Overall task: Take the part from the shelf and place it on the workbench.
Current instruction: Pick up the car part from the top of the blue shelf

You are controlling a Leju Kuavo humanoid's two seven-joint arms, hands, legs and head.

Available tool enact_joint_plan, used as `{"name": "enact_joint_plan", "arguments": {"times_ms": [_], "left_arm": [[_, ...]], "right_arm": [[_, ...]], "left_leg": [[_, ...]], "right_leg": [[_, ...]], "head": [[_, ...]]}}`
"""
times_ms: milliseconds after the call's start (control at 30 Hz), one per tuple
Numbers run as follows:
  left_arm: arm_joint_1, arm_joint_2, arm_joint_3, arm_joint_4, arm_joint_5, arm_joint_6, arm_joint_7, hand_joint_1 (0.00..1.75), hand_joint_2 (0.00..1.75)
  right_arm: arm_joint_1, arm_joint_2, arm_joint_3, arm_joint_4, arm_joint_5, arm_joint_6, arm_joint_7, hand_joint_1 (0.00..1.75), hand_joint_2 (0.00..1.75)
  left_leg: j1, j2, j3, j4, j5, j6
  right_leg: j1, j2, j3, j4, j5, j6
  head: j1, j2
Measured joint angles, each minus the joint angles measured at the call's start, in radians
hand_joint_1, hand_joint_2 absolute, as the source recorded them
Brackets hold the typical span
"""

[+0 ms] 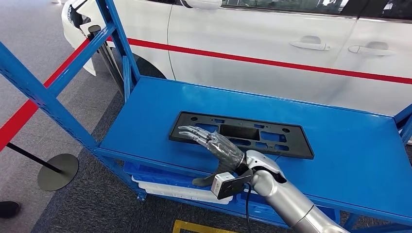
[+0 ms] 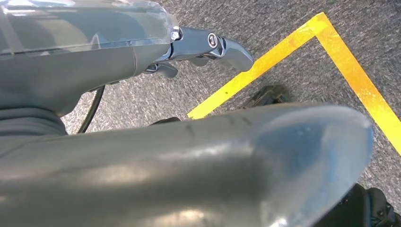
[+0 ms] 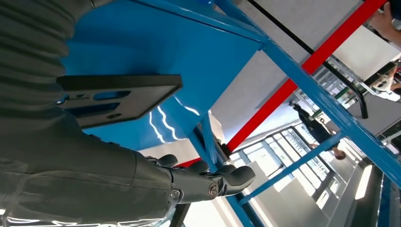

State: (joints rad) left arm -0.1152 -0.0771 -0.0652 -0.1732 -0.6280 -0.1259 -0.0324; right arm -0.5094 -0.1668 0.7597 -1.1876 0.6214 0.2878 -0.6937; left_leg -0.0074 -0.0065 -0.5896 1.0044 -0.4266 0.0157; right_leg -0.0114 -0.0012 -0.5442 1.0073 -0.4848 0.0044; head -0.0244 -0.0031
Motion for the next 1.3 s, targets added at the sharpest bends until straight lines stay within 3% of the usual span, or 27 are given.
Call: {"name": "enact_joint_plan", "arguments": {"times_ms": [1233,1300], "left_arm": [[0.003,0.0,0.006,0.0,-0.003,0.0,0.0,0.0,0.0],[0.003,0.0,0.006,0.0,-0.003,0.0,0.0,0.0,0.0]], "right_arm": [[-0.03,0.03,0.063,0.107,-0.013,-0.013,-0.004,0.0,0.0],[-0.03,0.03,0.064,0.107,-0.013,-0.013,-0.004,0.0,0.87]], "left_leg": [[0.0,0.0,0.0,0.0,0.0,0.0],[0.0,0.0,0.0,0.0,0.0,0.0]], "right_leg": [[-0.001,0.0,0.0,0.0,0.0,0.0],[-0.001,0.0,0.0,0.0,0.0,0.0]], "head": [[0.0,0.0],[0.0,0.0]]}}
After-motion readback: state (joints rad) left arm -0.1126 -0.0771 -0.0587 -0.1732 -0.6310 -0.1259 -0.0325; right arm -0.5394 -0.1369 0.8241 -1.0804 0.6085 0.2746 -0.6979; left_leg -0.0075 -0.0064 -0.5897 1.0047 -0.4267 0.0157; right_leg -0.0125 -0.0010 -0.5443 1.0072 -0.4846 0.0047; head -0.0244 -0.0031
